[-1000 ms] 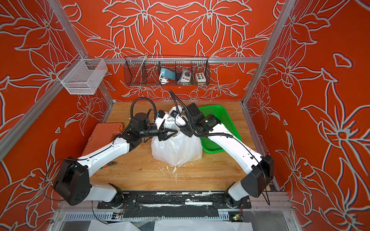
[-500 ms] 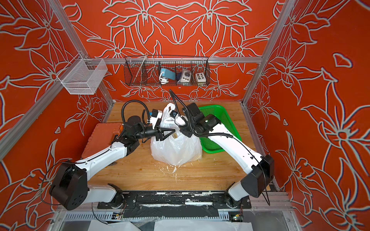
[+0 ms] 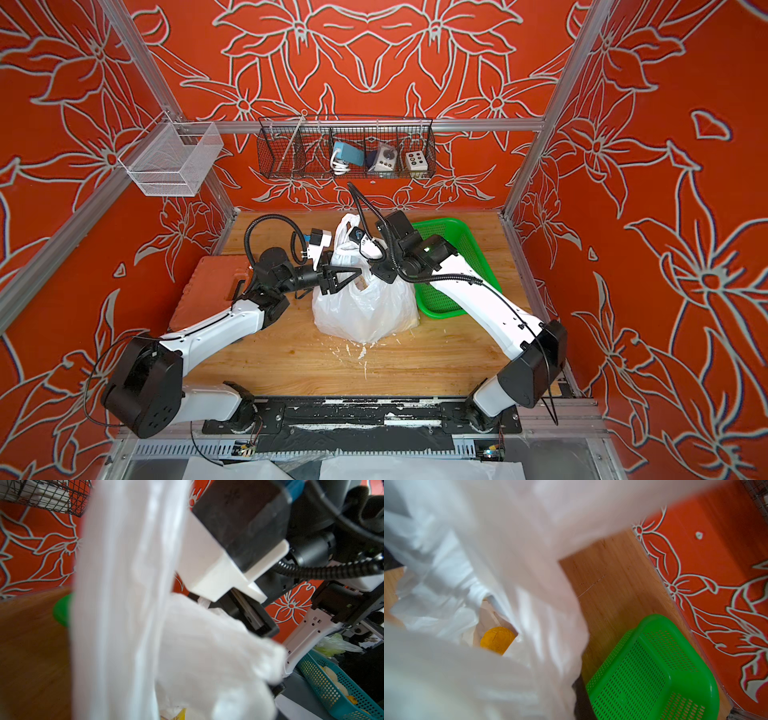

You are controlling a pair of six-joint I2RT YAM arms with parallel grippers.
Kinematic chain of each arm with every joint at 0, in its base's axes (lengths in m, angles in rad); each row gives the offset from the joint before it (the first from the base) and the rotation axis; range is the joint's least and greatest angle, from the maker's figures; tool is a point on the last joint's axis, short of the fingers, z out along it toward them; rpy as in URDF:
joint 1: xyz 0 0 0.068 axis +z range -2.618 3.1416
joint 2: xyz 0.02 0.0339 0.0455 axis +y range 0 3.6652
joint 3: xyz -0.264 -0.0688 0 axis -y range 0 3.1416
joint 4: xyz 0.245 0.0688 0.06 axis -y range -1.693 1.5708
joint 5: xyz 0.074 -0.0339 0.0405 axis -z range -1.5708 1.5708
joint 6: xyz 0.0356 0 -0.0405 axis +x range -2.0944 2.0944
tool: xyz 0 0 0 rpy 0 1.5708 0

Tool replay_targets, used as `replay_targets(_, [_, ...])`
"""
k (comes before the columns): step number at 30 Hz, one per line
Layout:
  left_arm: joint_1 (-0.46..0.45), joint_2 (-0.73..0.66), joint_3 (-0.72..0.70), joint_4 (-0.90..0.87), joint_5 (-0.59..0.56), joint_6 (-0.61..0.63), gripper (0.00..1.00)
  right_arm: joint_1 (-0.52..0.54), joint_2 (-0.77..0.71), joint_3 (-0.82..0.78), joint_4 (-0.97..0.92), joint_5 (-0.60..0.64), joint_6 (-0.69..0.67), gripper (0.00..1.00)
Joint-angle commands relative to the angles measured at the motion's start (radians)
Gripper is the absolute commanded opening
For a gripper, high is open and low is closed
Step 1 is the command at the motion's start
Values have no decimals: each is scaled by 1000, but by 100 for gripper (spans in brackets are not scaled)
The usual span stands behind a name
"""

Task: Place the pears into plastic bags & tie knots
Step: Tie the plastic bag at the center of the board.

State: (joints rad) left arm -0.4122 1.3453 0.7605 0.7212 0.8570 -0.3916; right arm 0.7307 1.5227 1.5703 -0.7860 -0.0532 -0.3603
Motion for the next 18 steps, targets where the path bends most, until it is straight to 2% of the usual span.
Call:
replay_targets(1, [3, 17, 46, -25, 33, 28, 25, 7, -12, 22, 13, 55, -11, 0])
replay_targets(3, [3, 39, 61, -46, 39, 31, 0, 7, -33, 17, 38, 72, -1, 0])
replay_targets(7, [4, 63, 67, -48, 47, 38, 0, 7, -74, 7, 55, 69, 19, 1])
replay_targets(10, [3, 85, 87, -72, 66, 50, 0, 7, -105, -16, 78, 61, 36, 35])
replay_targets(12, [3, 93, 95, -78, 75, 57, 0, 7, -124, -31, 94, 49, 45, 42])
replay_targets(16, [3, 106, 113, -92, 102, 71, 0, 5, -129, -33, 100, 34, 50, 43])
replay_targets(18, [3, 114, 126, -104, 121, 80, 0, 5, -128, -34, 103, 29, 47, 32])
